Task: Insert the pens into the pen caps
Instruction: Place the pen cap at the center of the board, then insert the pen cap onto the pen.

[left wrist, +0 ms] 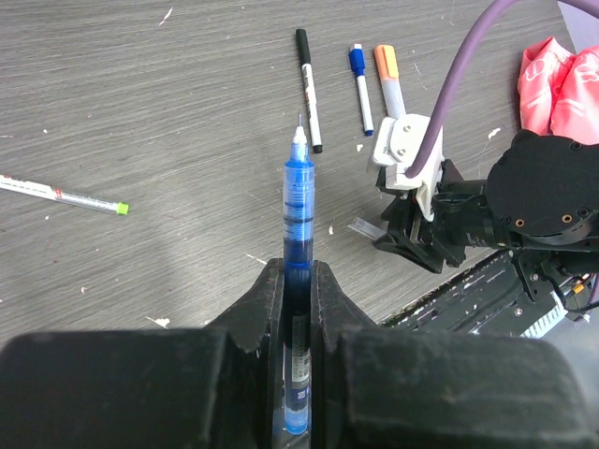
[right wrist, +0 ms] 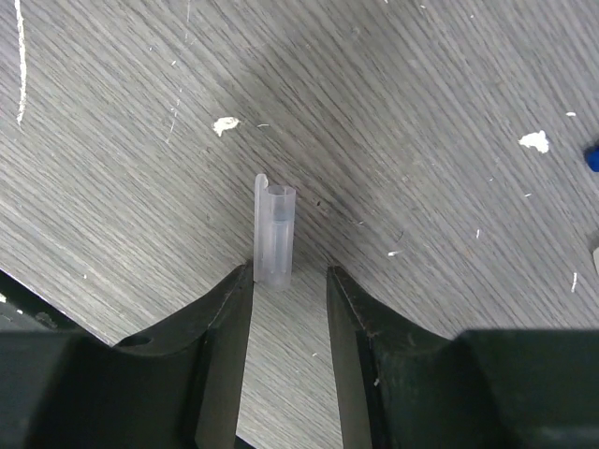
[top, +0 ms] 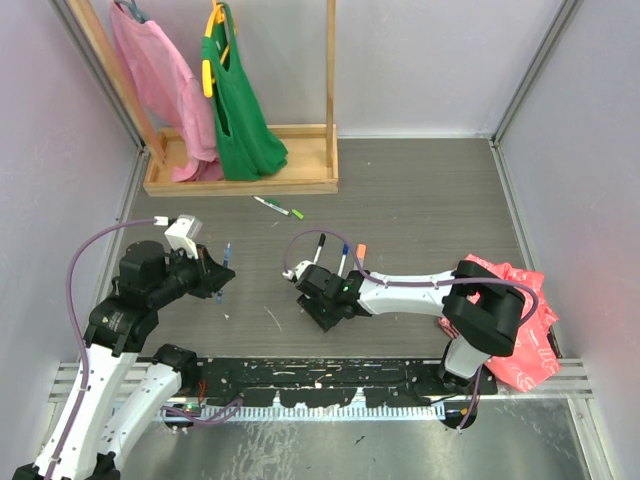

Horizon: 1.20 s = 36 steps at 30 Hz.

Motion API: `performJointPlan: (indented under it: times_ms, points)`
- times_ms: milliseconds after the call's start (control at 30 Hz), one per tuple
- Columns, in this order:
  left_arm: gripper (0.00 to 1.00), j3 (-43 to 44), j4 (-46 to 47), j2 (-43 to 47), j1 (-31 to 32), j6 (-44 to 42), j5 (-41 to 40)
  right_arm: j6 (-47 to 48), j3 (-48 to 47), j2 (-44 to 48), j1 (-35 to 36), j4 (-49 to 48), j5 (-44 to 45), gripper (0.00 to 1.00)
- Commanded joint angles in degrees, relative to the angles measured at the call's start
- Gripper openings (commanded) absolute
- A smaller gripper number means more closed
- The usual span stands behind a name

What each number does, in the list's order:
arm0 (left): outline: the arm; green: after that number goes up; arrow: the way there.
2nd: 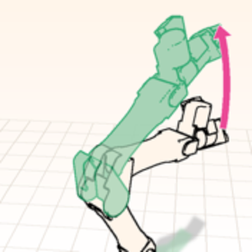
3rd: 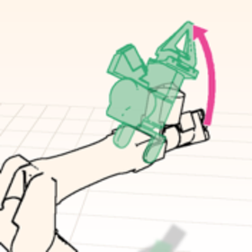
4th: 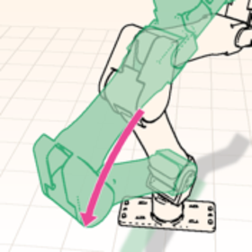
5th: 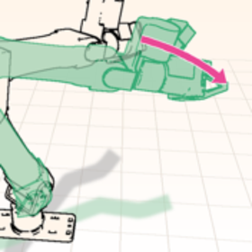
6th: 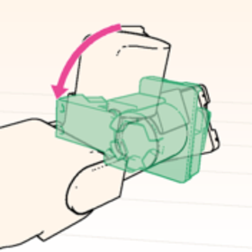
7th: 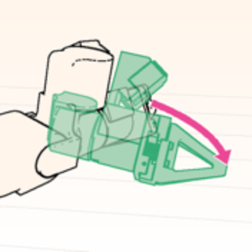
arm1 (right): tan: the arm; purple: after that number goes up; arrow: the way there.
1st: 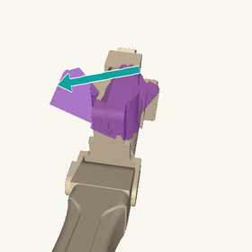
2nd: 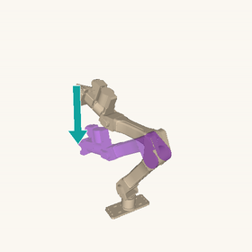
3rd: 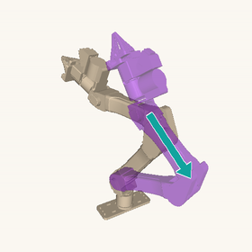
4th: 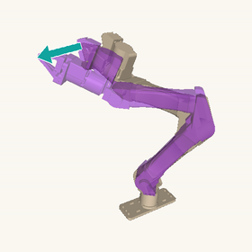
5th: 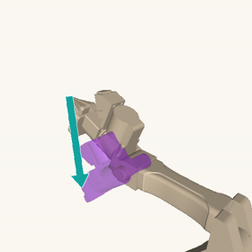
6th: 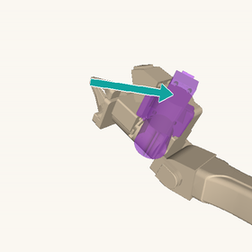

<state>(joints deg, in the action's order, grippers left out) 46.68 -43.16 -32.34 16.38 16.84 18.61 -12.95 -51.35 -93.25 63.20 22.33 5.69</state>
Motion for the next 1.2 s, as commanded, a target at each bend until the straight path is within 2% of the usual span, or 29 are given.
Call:
performJointPlan:
  times_ms: [0,567,933,1167]
  points:
    - [0.0,0.1,1.94,0.38,-0.21,-0.75,-0.14,-3.04,1.32,0.56,-0.39,1.83,5.26,0.43]
    - [0.0,0.17,1.94,0.61,-0.2,-0.73,-0.38,-5.67,0.65,0.56,-3.9,1.81,9.64,0.43]
    - [0.0,0.15,1.84,0.52,-0.16,-0.75,-0.64,-6.65,-3.29,-3.6,-6.2,1.27,12.53,0.43]
    - [0.0,0.17,1.85,0.61,-0.21,-0.83,-0.82,-7.82,-6.08,-3.16,-6.51,0.31,11.13,0.44]
